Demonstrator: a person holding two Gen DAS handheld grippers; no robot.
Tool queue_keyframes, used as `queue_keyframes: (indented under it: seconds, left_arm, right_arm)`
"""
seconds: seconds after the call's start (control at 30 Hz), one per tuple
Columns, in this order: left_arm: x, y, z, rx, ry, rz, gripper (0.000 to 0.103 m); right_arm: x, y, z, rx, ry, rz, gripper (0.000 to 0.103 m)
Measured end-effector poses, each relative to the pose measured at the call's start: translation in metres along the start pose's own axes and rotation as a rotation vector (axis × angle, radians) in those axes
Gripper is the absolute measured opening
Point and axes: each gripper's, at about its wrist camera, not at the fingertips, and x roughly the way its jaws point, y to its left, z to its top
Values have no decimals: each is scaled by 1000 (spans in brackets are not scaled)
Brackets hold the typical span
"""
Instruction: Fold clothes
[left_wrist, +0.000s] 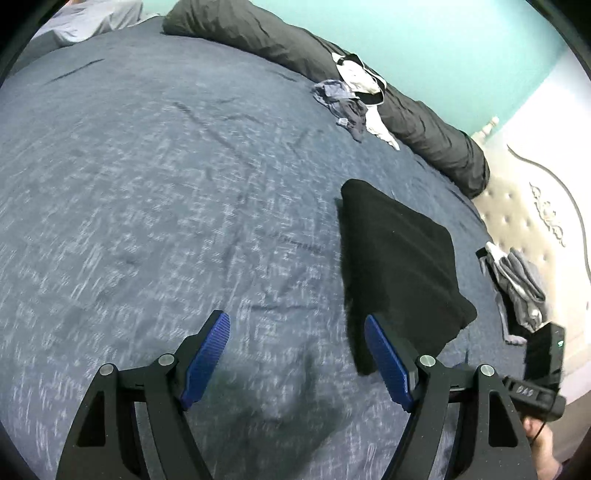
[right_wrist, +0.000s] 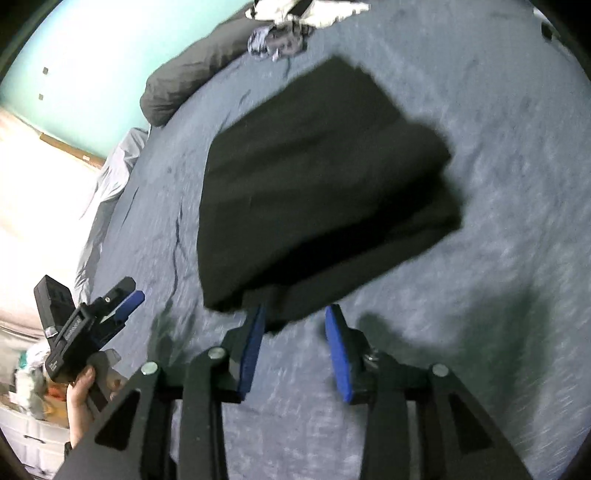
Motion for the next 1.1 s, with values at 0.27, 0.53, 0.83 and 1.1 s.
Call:
queue_keyframes:
  seconds: [0.27, 0.53, 0.83, 1.1]
  left_arm:
    - [-12, 17, -10, -25, -3, 16, 79]
    - [-12, 19, -9, -31, -6, 14, 79]
    - [-10, 17, -11, -25, 0, 17, 79]
    - [-9, 12, -9, -20, -3, 16, 79]
  right_arm:
    - [30, 3, -9, 127, -15, 69, 42]
    - [43, -8, 2, 190, -59, 63, 43]
    - [56, 6, 10, 158, -76, 3, 32]
    - [30, 0, 15, 147, -139, 25, 10]
